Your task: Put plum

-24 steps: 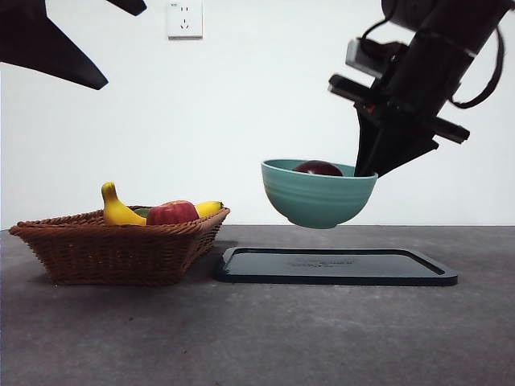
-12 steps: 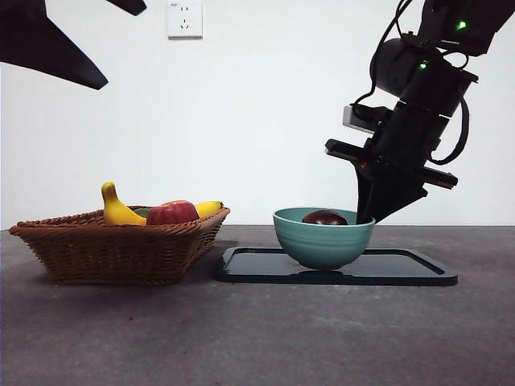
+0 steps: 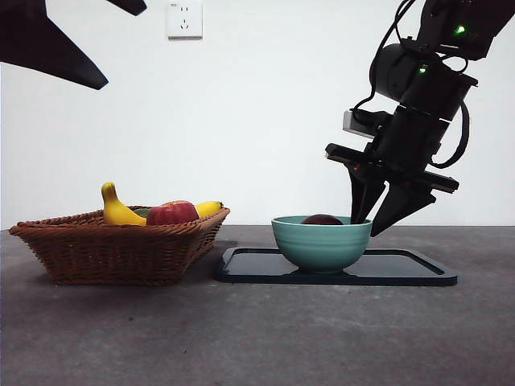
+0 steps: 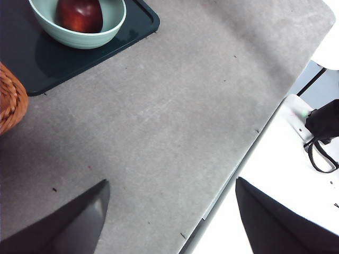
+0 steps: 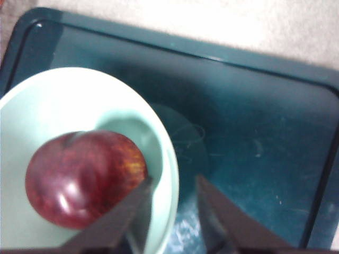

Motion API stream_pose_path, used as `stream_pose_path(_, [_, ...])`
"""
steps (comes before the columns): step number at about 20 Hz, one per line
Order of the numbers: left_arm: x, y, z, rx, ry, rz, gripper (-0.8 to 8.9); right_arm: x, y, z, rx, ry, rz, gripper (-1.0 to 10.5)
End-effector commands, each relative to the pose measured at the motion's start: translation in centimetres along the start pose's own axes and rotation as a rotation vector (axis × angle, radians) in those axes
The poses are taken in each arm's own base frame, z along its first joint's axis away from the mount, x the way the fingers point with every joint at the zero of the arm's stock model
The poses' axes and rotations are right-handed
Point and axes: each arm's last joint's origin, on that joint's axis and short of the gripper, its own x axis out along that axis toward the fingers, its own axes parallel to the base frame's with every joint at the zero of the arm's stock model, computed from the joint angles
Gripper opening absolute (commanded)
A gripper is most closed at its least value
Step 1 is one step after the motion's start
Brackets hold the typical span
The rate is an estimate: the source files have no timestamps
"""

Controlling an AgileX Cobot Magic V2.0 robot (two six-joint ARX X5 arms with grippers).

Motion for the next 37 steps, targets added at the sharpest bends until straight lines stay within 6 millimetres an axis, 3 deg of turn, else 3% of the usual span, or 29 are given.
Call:
stream_pose_path(1, [0.0, -0.2, 0.3, 0.001, -0.008, -0.010, 3.75, -0.1, 0.3, 0.5, -0.016, -0.013, 0.004, 1.6])
stream_pose_path(4, [0.0, -0.2, 0.3, 0.002, -0.009, -0.010, 3.75, -3.2, 0.8, 1.0, -0.025, -0.080, -0.005, 1.6])
stream_pose_path(9, [0.0, -0.2, 0.3, 0.002, -0.009, -0.010, 3.75, -11.6, 2.7, 0.3, -0.087, -0.207, 0.026, 1.6])
stream_pose_path(13, [0.0, -0.2, 0.3, 0.002, -0.009, -0.010, 3.75, -18.3, 4.2, -2.6, -0.143, -0.242, 0.066, 1.6])
stream_pose_path(18, [0.0, -0.2, 0.3, 0.002, -0.009, -0.010, 3.75, -22.9, 5.1, -7.5, -0.202, -0.295, 0.099, 1.6])
stream_pose_path(22, [0.0, -0.2, 0.3, 0.002, -0.009, -0.010, 3.75, -23.0, 4.7, -12.2, -0.234, -0.287, 0.163, 1.6])
stream_pose_path(27, [0.0, -0.2, 0.3, 0.002, -0.009, -0.010, 3.75, -20.7, 3.6, -17.0, -0.243, -0.208, 0.252, 1.6])
stream_pose_path(30, [0.0, -0.2, 0.3, 0.002, -0.009, -0.010, 3.75, -20.0, 3.2, -18.1, -0.236, -0.190, 0.267, 1.6])
stream_pose_path(37, [0.0, -0.2, 0.3, 0.001, -0.009, -0.010, 3.74, -20.0, 3.3, -18.1, -0.237, -0.193, 0.269, 1.6])
